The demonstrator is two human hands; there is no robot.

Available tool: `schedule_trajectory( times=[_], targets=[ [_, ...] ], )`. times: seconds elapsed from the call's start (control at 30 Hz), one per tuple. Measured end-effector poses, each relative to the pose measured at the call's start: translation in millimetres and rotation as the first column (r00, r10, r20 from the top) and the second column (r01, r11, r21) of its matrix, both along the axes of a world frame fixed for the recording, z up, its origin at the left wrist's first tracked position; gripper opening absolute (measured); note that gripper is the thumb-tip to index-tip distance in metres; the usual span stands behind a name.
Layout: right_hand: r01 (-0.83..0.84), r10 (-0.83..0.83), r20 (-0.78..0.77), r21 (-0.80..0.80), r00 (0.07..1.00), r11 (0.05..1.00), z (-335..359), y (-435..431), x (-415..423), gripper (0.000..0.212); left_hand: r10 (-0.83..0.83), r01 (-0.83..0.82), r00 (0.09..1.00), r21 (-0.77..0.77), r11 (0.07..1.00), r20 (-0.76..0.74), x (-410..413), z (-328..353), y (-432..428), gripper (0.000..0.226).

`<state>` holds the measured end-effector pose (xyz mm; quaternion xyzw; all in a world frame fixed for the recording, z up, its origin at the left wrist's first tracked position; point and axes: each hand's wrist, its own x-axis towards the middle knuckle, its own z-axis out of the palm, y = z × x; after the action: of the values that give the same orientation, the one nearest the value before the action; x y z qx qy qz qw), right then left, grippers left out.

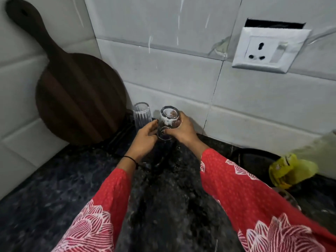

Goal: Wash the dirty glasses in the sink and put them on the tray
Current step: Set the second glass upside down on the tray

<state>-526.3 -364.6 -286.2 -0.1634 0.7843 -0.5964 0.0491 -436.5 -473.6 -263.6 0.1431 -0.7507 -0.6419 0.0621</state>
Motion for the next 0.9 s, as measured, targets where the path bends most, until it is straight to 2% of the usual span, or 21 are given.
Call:
schedule_trajectory(
  times=[0.27, 0.5, 0.6, 0.73, 0.8, 0.9],
  targets=[
    [-0.075, 0.075, -0.027, 0.018, 0.997, 0.997, -32.9, -18.5, -13.0, 0.065, 0.047, -0.047, 0.999, 0.073, 0.996, -0.008, -7.4, -33.4, -12.0, 0.066],
    [-0.077, 0.073, 0.050, 0.067, 0.996, 0.995, -41.6, -22.7, -13.0, 0.065, 0.064, -0.063, 0.997, 0.051, 0.997, -0.031, -10.7, -43.8, -19.7, 0.061],
    [0.033, -0.035, 0.070, 0.033, 0.997, 0.999, -36.0, -20.0, 0.5, 0.054, 0.106, -0.105, 0.994, 0.028, 0.994, -0.026, -8.5, -40.8, -12.2, 0.054],
    [0.287, -0.277, 0.097, -0.120, 0.956, 0.950, -16.1, -9.5, 36.9, 0.024, 0.315, -0.322, 0.936, -0.022, 0.946, -0.155, 10.4, -28.8, 9.5, 0.041],
    [0.343, -0.319, 0.139, -0.204, 0.937, 0.917, -1.5, 5.5, 62.5, 0.016, 0.334, -0.344, 0.914, 0.000, 0.939, -0.231, 29.0, -15.1, 29.0, 0.035],
    [0.346, -0.291, 0.215, -0.294, 0.932, 0.891, 24.3, 45.5, 107.7, 0.020, 0.293, -0.300, 0.908, 0.026, 0.954, -0.299, 59.2, 7.7, 64.7, 0.028]
  ],
)
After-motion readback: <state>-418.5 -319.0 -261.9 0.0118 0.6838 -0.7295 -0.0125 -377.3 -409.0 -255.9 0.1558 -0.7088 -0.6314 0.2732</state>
